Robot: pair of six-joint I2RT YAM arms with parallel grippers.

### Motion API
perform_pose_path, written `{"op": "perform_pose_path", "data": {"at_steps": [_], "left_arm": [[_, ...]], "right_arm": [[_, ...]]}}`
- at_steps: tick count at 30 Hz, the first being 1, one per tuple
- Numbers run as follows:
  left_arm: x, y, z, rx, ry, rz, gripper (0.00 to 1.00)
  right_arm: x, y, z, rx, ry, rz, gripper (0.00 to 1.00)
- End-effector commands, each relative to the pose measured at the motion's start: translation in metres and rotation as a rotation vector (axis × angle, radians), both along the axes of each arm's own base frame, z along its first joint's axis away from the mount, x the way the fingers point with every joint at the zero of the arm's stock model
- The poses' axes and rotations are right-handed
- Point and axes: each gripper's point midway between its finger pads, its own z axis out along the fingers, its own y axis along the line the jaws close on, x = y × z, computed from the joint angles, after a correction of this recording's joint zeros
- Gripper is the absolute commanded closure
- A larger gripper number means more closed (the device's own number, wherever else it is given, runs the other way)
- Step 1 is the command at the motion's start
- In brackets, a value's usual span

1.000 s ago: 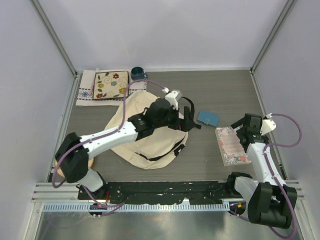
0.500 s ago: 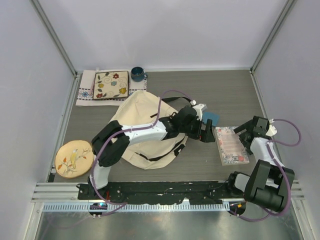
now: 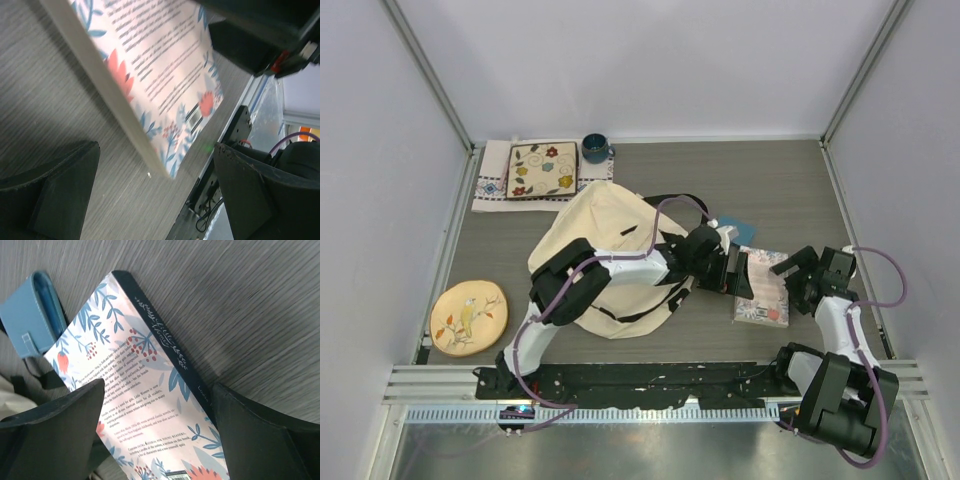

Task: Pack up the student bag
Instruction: Pick up the book from the center of the board.

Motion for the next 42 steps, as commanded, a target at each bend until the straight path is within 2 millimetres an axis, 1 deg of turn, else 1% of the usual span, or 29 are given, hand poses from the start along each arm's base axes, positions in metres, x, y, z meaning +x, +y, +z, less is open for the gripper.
{"op": "perform_pose_path", "data": {"at_steps": [1, 2, 3, 4, 8, 9, 11, 12, 14, 16, 18, 19, 20, 23, 29, 30, 33, 35, 36, 37, 39, 40, 41, 42], "left_arm": [[0.007, -0.027, 0.029, -0.117, -0.011, -0.012, 0.00], [0.007, -0.028, 0.023, -0.111, -0.003, -0.013, 0.01], [0.008, -0.031, 0.026, -0.117, -0.002, -0.013, 0.02], [0.009, -0.031, 0.024, -0.116, -0.003, -0.014, 0.04], [0.007, -0.034, 0.025, -0.131, 0.020, -0.013, 0.12], [0.007, -0.035, 0.025, -0.134, 0.023, -0.012, 0.20], [0.005, -0.034, 0.027, -0.140, 0.029, -0.014, 0.28], [0.006, -0.035, 0.034, -0.157, 0.026, -0.009, 0.33], [0.007, -0.033, 0.037, -0.163, 0.013, 0.007, 0.35], [0.009, -0.033, 0.048, -0.192, -0.009, 0.017, 0.43], [0.010, -0.034, 0.053, -0.198, -0.018, 0.019, 0.51], [0.010, -0.034, 0.057, -0.204, -0.020, 0.014, 0.51], [0.008, -0.035, 0.060, -0.214, -0.021, 0.005, 0.55], [0.008, -0.036, 0.068, -0.232, -0.025, 0.002, 0.61], [0.009, -0.036, 0.081, -0.263, -0.048, 0.011, 0.65], [0.010, -0.035, 0.081, -0.264, -0.048, 0.016, 0.65], [0.010, -0.034, 0.092, -0.292, -0.070, 0.023, 0.68], [0.010, -0.033, 0.093, -0.292, -0.078, 0.026, 0.69], [0.011, -0.033, 0.090, -0.286, -0.077, 0.021, 0.69], [0.011, -0.035, 0.092, -0.289, -0.074, 0.013, 0.69], [0.009, -0.039, 0.086, -0.286, -0.051, 0.006, 0.65], [0.009, -0.041, 0.087, -0.297, -0.044, -0.001, 0.63], [0.008, -0.041, 0.084, -0.294, -0.032, 0.001, 0.58], [0.007, -0.043, 0.079, -0.289, -0.012, 0.004, 0.58]], "right_arm": [[-0.010, 0.036, -0.001, 0.131, -0.013, 0.145, 0.10], [-0.010, 0.039, 0.001, 0.142, -0.021, 0.158, 0.11], [-0.011, 0.042, 0.001, 0.154, -0.024, 0.167, 0.11], [-0.012, 0.046, 0.001, 0.170, -0.028, 0.177, 0.12], [-0.015, 0.047, 0.001, 0.165, -0.030, 0.185, 0.12], [-0.015, 0.048, 0.002, 0.166, -0.030, 0.185, 0.12], [-0.015, 0.048, 0.003, 0.165, -0.032, 0.186, 0.12], [-0.014, 0.047, 0.004, 0.161, -0.035, 0.188, 0.12], [-0.015, 0.047, 0.005, 0.160, -0.033, 0.188, 0.12], [-0.015, 0.048, 0.004, 0.160, -0.036, 0.191, 0.12], [-0.015, 0.048, 0.005, 0.162, -0.040, 0.194, 0.12], [-0.015, 0.049, 0.004, 0.165, -0.037, 0.194, 0.12], [-0.015, 0.049, 0.004, 0.164, -0.039, 0.196, 0.12], [-0.015, 0.050, 0.005, 0.165, -0.044, 0.200, 0.12], [-0.016, 0.052, 0.004, 0.174, -0.045, 0.203, 0.12], [-0.015, 0.052, 0.005, 0.171, -0.048, 0.206, 0.12], [-0.015, 0.053, 0.006, 0.173, -0.054, 0.214, 0.12], [-0.015, 0.054, 0.005, 0.177, -0.055, 0.216, 0.12], [-0.015, 0.054, 0.005, 0.178, -0.056, 0.215, 0.12], [-0.014, 0.054, 0.006, 0.177, -0.060, 0.219, 0.12], [-0.015, 0.054, 0.005, 0.178, -0.056, 0.219, 0.12], [-0.014, 0.054, 0.006, 0.178, -0.059, 0.222, 0.12], [-0.014, 0.055, 0.007, 0.178, -0.062, 0.225, 0.12], [-0.014, 0.055, 0.007, 0.179, -0.063, 0.226, 0.12]]}}
